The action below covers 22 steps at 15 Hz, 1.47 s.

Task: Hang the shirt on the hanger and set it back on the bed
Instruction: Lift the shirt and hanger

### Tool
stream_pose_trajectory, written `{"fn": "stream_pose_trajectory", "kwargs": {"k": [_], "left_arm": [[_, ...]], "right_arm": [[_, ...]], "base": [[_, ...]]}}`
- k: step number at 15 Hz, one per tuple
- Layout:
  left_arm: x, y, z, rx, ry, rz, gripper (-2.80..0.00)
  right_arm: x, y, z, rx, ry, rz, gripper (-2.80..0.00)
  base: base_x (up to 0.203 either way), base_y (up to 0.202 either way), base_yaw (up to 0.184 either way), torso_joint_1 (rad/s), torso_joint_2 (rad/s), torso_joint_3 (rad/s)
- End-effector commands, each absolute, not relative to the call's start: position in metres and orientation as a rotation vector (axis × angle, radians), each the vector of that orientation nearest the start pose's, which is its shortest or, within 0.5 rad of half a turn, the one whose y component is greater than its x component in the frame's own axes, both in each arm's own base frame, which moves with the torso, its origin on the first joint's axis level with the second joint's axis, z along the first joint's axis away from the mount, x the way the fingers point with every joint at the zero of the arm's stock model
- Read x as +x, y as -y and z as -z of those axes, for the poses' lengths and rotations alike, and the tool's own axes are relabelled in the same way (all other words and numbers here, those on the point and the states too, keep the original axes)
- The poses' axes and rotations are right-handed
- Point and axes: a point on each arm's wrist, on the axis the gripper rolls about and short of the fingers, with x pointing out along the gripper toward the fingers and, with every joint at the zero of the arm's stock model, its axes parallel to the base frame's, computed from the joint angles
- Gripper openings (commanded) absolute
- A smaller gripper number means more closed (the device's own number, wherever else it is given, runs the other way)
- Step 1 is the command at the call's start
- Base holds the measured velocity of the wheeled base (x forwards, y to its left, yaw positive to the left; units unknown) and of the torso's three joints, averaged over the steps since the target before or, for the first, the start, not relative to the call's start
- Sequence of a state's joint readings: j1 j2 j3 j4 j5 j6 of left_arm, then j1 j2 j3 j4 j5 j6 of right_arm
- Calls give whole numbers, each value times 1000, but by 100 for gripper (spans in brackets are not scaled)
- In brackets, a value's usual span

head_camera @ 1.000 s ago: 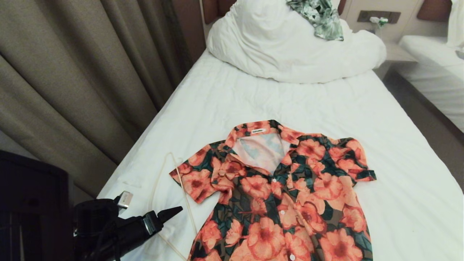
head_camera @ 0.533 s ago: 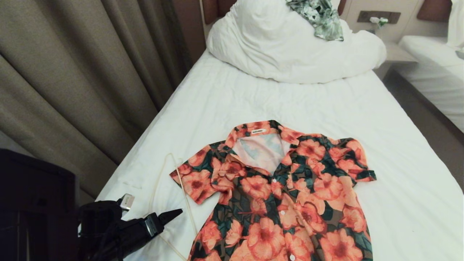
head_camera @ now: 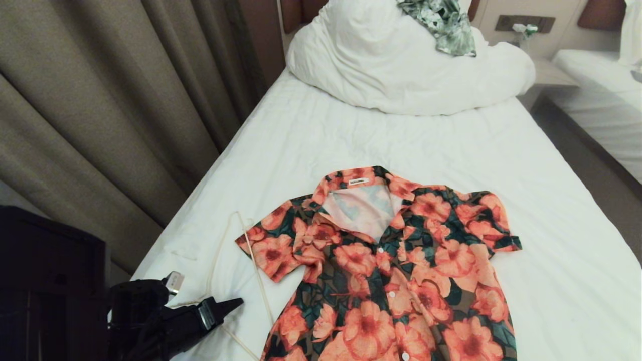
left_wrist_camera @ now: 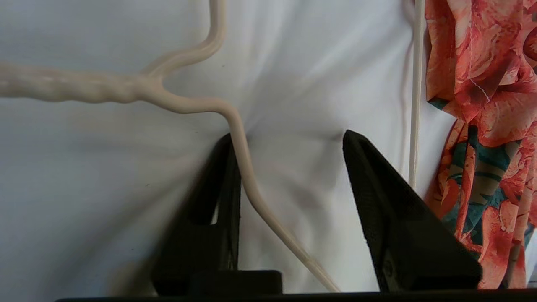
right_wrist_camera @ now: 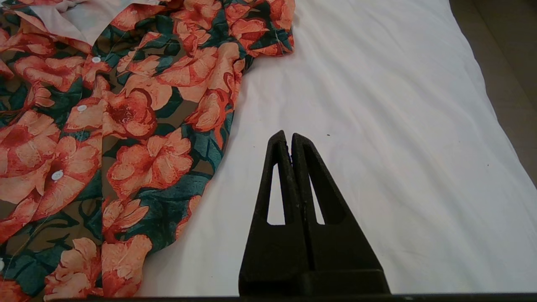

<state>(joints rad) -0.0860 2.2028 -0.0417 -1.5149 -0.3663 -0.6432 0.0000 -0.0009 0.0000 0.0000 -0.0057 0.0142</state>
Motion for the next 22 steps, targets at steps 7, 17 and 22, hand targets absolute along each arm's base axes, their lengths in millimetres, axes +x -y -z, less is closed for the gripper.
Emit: {"fn": "stream_pose_trajectory", "kwargs": {"k": [7,17,22], "left_arm": [[219,28,-2,-716,-752,264,-280],[202,67,-47,-630,-603,450,-280],[198,61,-71,-614,-475,473,-280]], "right_arm": [[-23,0,-75,14,0,7,-280],[-23,0,-75,14,0,6,-280],[-23,0,-75,14,0,7,-280]], "base": [[0,0,0,0,0,0],[0,0,0,0,0,0],[0,0,0,0,0,0]]}}
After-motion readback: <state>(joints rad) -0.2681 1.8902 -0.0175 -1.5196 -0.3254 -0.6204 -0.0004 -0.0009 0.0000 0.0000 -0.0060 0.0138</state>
